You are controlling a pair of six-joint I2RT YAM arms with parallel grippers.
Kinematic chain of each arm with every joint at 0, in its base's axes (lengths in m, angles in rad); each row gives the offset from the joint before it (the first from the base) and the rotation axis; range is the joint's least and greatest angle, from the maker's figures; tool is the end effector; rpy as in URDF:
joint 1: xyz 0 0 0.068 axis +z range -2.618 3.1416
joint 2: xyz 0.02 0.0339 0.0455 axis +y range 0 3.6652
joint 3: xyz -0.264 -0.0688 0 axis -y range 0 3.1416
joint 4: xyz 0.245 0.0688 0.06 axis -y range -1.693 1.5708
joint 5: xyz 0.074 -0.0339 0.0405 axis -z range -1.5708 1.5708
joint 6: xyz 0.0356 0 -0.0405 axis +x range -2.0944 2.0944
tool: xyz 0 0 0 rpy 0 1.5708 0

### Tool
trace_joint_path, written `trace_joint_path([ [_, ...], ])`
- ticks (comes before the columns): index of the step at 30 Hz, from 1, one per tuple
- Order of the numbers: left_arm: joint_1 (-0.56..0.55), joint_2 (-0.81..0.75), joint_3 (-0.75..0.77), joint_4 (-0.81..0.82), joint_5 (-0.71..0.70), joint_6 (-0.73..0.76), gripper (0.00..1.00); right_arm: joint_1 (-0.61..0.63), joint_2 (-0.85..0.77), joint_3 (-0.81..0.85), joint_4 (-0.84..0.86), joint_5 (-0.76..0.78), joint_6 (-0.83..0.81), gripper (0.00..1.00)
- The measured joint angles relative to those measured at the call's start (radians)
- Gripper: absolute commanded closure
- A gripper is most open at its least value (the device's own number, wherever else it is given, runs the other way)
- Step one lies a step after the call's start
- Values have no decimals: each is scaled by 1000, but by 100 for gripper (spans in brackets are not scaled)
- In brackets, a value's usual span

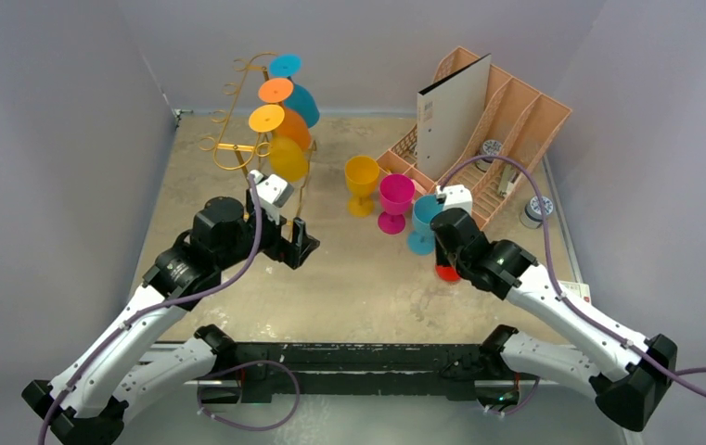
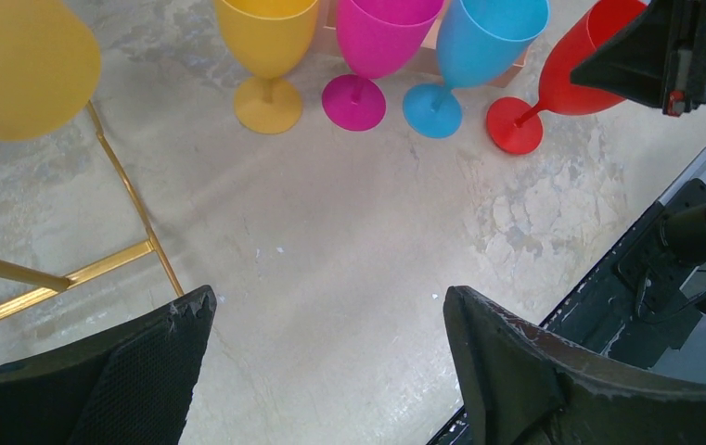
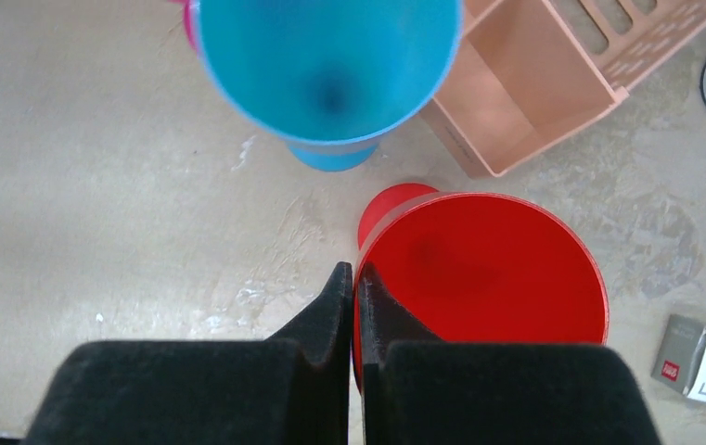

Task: Take the wine glass off the wine glass rack
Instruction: Place the wine glass at the center of the board.

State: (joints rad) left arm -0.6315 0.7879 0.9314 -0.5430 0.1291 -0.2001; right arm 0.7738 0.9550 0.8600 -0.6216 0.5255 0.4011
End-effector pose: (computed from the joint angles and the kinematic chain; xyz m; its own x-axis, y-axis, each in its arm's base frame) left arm 0.1332 -0.1031 0.3525 -0.4431 0.0799 -0.8929 0.6052 0.7615 -0.2322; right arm 0.1528 0.1243 0.2967 -0.5629 -0.0778 -0.8228 -0.1241 0.9922 -0.0089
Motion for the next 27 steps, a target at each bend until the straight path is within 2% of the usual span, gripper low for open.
trace_joint_path([
  [4, 0, 7, 2, 0, 4, 0, 9, -100, 0, -2, 8, -52, 38, 100],
  [7, 0, 13, 8, 0, 5, 0, 9, -131, 0, -13, 27, -72, 56, 100],
  [16, 0, 11, 10, -1, -6, -3, 9, -133, 6, -40, 62, -98, 58, 100],
  [27, 0, -56, 13, -5, -123, -19, 8, -133, 35, -40, 121, -89, 22, 100],
])
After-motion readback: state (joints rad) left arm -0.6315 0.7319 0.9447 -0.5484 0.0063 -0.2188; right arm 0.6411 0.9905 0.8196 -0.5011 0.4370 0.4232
